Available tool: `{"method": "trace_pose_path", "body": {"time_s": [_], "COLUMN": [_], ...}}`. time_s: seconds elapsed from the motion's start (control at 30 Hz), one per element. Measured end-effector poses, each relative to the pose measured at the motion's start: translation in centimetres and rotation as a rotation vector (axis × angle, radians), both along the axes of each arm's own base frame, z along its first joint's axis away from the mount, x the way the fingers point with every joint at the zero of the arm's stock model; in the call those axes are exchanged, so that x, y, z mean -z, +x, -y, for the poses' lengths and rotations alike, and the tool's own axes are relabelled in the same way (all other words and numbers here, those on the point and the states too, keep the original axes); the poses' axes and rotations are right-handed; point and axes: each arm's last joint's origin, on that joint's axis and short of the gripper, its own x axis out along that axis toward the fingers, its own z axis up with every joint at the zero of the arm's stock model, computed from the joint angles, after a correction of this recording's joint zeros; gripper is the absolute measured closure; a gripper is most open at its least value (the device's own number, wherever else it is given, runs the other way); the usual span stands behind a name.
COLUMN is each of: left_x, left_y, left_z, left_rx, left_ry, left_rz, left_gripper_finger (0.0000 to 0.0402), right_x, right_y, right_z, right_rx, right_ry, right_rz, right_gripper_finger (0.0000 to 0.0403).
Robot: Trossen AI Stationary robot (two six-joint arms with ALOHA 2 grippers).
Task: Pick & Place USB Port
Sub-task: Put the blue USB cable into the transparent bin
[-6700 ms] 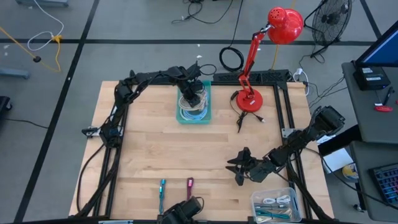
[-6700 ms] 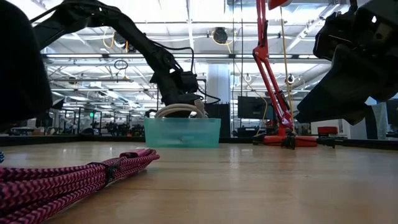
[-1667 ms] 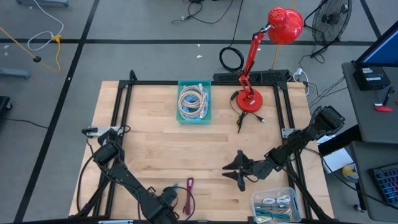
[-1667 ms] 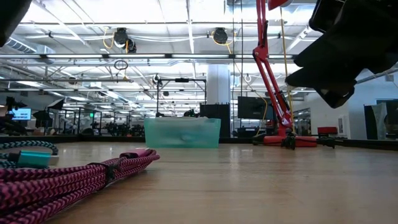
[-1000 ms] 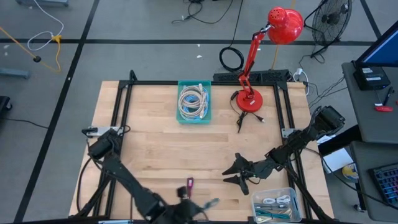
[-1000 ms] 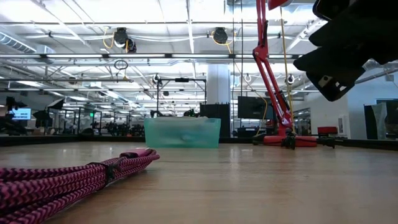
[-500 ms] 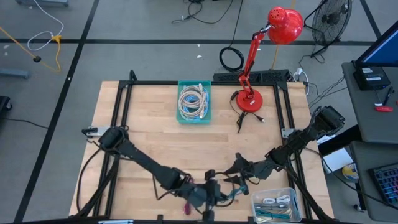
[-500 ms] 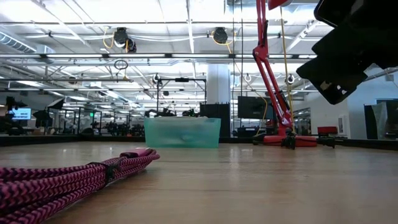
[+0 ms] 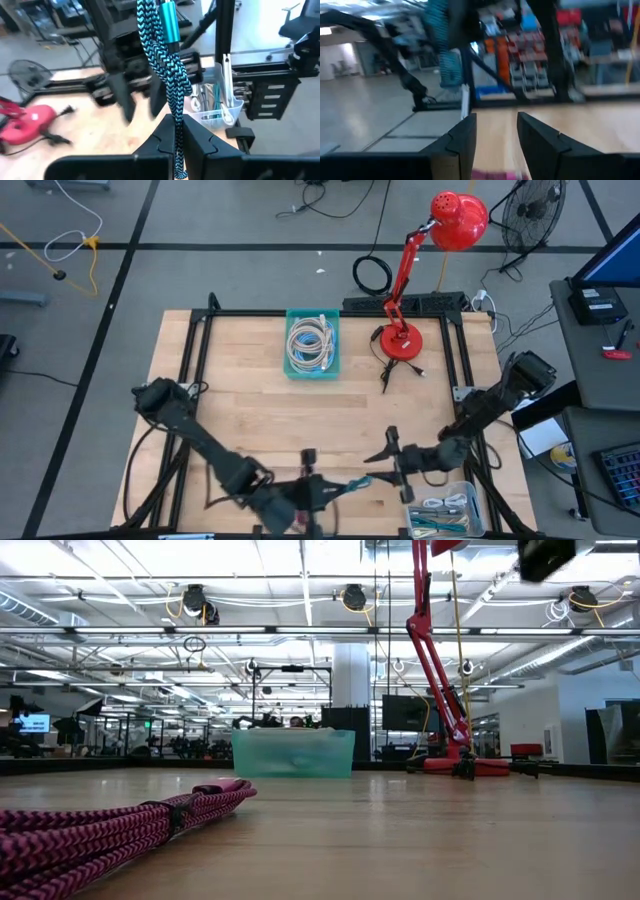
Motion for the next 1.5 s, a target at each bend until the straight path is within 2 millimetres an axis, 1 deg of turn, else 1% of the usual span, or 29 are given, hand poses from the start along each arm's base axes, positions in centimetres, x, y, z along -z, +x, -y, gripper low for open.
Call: {"method": "trace_pose_path", "body": {"time_s": [0.07, 0.17, 0.33, 0.43, 0.5, 0.6, 0.8, 1.03, 1.13, 1.23, 1.37, 1.5], "left_x": [-0.1, 0.4, 0.5, 0.7, 0.7, 0.7, 0.8, 0.8, 0.7, 0.7, 1.8, 2.2], "left_y": [-0.7, -0.8, -0.2, 0.1, 0.1, 0.1, -0.2, -0.1, 0.3, 1.0, 1.9, 2.6], "left_z": [0.6, 0.9, 0.3, 0.0, 0.0, 0.0, 0.4, 0.2, -0.2, -0.8, -1.3, -1.8], "left_rx": [-0.019, -0.01, -0.018, 0.0, 0.0, 0.001, 0.01, 0.005, -0.004, 0.026, 0.033, 0.034], "left_ry": [0.021, 0.041, 0.03, 0.019, 0.006, 0.007, 0.005, 0.004, 0.0, -0.013, -0.008, -0.017], "left_rz": [0.009, -0.014, -0.019, -0.036, -0.032, -0.036, -0.044, -0.046, -0.035, -0.032, -0.058, -0.069], "left_gripper_finger": [0.0391, 0.0391, 0.0391, 0.0391, 0.0391, 0.0391, 0.0391, 0.0391, 0.0391, 0.0391, 0.0391, 0.0391], "right_x": [-0.5, -1.2, -2.8, -3.6, -4.0, -4.7, -5.2, -5.2, -5.2, -5.0, -5.0, -5.0], "right_y": [-0.4, -0.7, 0.4, 1.6, 2.3, 3.0, 3.0, 3.1, 3.3, 3.5, 3.5, 3.5], "right_z": [-0.4, -0.5, -0.7, -1.2, -1.5, -1.7, -1.6, -1.5, -1.3, -1.1, -1.0, -1.1], "right_rx": [-0.016, -0.067, -0.212, -0.246, -0.237, -0.224, -0.207, -0.198, -0.195, -0.19, -0.189, -0.189], "right_ry": [-0.048, -0.086, -0.084, -0.083, -0.102, -0.125, -0.16, -0.17, -0.155, -0.147, -0.144, -0.146], "right_rz": [0.058, 0.14, 0.241, 0.207, 0.169, 0.165, 0.222, 0.222, 0.215, 0.203, 0.203, 0.204], "right_gripper_finger": [0.0271, 0.0271, 0.0271, 0.0271, 0.0271, 0.0271, 0.0271, 0.0271, 0.027, 0.027, 0.027, 0.027]}}
